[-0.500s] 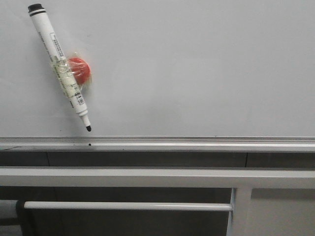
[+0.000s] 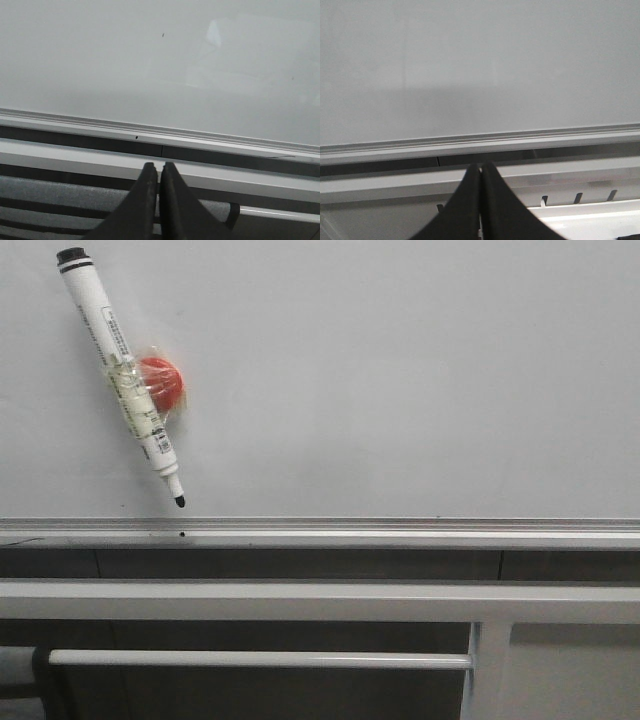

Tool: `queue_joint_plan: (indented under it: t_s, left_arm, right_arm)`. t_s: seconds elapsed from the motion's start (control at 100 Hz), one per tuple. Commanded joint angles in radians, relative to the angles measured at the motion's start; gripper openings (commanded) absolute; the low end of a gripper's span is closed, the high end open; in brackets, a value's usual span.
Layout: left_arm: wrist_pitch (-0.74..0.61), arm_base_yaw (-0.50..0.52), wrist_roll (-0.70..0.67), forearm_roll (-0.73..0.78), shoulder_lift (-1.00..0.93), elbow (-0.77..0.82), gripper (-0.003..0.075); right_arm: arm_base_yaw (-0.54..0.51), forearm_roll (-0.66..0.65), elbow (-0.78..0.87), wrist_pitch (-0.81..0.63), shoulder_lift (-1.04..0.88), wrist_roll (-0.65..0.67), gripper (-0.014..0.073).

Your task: Write number 1 on whiteboard

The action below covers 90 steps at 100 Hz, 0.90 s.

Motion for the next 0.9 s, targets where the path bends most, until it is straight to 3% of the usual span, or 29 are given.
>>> queue_joint_plan:
  t_s: [0.0,0.16,0.41,0.89]
  left_arm:
    - [-0.084,0.002,-0.001,-0.013,-0.023,0.006,-0.0020]
    - [-0.187,0.002,-0.001,-0.013,-0.023,0.006,-0.0020]
    - [-0.378,0.002,-0.001,0.013,-0.023,0.006,-0.0020]
    - [-0.429,0.002,-0.001,0.021,-0.023,0.006,-0.0020]
  right_arm:
    - [-0.005,-0.004,0.024,-0.017,-0.019,-0.011,-0.0064]
    - [-0.005,-0.004,0.024,-0.043,-0.019,-0.011,-0.0064]
    - [-0.005,0.008,0.024,-0.321,-0.019,-0.011,-0.0064]
    - [-0.005,0.013,0.024,-0.432,-0.019,-0.011,-0.0064]
